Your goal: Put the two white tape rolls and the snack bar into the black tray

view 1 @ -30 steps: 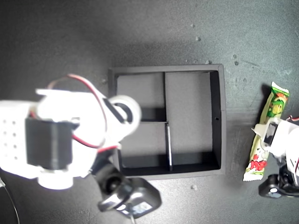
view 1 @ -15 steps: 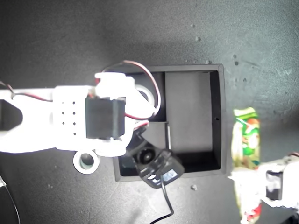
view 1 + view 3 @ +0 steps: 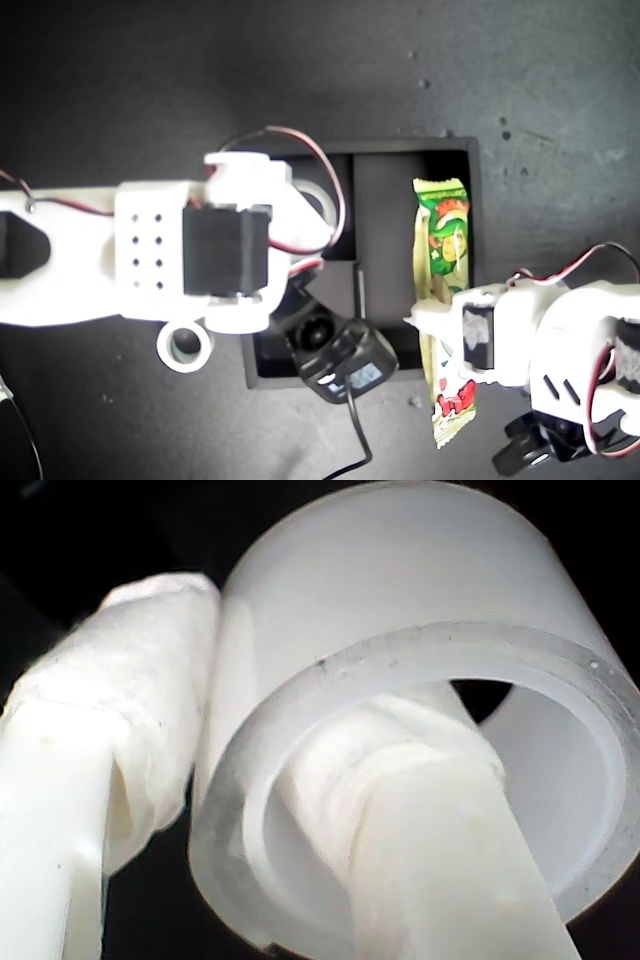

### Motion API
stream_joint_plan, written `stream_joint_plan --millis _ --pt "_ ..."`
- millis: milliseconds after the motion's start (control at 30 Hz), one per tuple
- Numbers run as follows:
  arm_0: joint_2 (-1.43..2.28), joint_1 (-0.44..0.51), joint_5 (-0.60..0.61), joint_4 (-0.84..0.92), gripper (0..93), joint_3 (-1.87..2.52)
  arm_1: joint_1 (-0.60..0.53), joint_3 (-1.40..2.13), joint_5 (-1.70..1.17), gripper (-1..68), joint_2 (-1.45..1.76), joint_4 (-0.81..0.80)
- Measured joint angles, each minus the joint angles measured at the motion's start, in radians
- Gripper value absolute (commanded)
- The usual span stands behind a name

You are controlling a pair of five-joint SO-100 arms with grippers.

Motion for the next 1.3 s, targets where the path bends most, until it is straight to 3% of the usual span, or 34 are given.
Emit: stream_joint_plan --millis 67,133,433,567,667,800,833,967,1133,1300 --pt "0.000 0.000 0.002 0.000 7.2 0.000 0.000 0.000 0.000 23.5 0.000 0.000" --pt "0.000 0.000 0.008 0.000 11.7 0.000 -0.005 0.000 0.000 30.0 0.000 0.000" --pt "0.000 0.002 0.009 0.002 14.4 0.000 -0.008 0.000 0.000 32.3 0.000 0.014" --pt "0.008 -0.003 0.025 0.002 13.9 0.002 0.003 -0.020 0.000 26.6 0.000 0.069" --pt "0.127 -0.046 0.060 0.002 13.9 0.098 0.044 -0.141 0.025 21.0 0.000 0.235" --pt "0.465 -0.094 0.049 0.002 14.4 0.350 0.094 -0.265 0.114 -0.1 0.112 0.407" --pt "0.560 -0.084 0.028 0.002 14.5 0.428 0.101 -0.225 0.158 -0.2 0.186 0.419" --pt "0.868 0.069 -0.129 -0.014 14.4 0.732 0.141 0.092 0.403 -0.3 0.518 0.419" --pt "1.026 0.368 -0.403 -0.301 12.5 1.147 0.147 0.718 0.689 -0.5 0.948 0.178" --pt "1.057 0.482 -0.551 -0.592 12.6 1.424 0.149 1.322 0.943 -0.5 1.434 -0.069"
